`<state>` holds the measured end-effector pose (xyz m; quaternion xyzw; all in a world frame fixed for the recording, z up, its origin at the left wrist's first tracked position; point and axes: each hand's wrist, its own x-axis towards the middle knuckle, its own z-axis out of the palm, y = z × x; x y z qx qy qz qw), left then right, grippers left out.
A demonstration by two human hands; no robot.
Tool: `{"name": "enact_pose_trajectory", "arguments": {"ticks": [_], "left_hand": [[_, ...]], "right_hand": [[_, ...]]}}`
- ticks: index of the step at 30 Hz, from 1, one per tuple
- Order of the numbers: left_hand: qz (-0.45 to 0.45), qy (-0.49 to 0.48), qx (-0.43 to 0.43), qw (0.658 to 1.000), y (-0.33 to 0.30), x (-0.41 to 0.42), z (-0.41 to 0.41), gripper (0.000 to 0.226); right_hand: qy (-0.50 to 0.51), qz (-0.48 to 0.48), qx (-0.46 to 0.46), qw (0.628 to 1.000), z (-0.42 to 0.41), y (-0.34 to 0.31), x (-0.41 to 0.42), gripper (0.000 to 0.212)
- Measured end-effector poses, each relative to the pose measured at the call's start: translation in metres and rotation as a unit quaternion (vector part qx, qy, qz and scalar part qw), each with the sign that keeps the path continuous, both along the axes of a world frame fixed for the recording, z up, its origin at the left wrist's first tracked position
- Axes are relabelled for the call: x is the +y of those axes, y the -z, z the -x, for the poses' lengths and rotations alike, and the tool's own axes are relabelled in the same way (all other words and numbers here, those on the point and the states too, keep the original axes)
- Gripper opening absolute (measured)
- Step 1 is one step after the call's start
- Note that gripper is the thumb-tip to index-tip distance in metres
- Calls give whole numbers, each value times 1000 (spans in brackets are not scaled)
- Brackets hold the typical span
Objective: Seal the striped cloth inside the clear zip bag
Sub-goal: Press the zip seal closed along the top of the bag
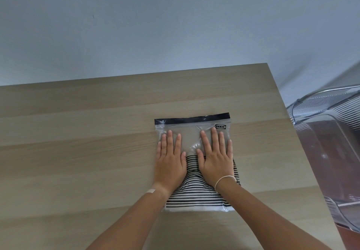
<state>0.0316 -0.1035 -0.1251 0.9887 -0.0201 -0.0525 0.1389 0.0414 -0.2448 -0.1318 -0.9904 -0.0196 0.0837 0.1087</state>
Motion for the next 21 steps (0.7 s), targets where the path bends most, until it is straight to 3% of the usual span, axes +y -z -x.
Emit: {"name": "enact_pose_trajectory", "arguments": {"ticks": [15, 21], "left_hand": [[6, 2, 12, 1000, -6, 6, 1, 55], [58, -7, -49, 997, -16, 3, -11, 48]], "right_hand": [[-13, 0, 21, 1000, -2, -5, -5, 59], [4, -51, -18, 999, -6, -16, 0, 60]]}}
